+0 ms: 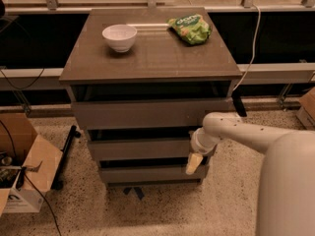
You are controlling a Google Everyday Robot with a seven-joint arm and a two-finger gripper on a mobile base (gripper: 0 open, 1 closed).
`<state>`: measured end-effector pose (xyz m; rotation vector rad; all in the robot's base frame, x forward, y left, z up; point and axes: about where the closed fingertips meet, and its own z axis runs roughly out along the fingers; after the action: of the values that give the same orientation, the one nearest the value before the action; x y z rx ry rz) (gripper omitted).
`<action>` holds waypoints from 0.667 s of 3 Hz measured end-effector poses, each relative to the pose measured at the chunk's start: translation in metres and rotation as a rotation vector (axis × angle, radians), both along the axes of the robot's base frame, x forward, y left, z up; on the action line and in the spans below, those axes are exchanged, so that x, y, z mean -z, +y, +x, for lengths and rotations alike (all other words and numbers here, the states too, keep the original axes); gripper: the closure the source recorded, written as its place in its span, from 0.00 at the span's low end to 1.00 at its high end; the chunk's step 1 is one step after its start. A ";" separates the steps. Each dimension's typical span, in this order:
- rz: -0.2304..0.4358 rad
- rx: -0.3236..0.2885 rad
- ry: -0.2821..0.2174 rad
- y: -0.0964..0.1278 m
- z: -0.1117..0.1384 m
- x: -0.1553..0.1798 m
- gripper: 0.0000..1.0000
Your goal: Open middle drawer
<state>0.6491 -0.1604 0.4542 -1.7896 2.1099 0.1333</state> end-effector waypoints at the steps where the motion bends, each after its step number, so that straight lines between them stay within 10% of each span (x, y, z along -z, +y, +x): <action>1: -0.017 0.008 0.029 -0.005 0.008 0.022 0.00; 2: -0.012 0.013 0.053 -0.008 0.013 0.035 0.19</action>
Offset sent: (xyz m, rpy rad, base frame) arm 0.0230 -0.0128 -0.0447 -0.0066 0.0733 -0.0226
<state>0.6622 -0.1681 0.4196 -1.7969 2.1630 0.1665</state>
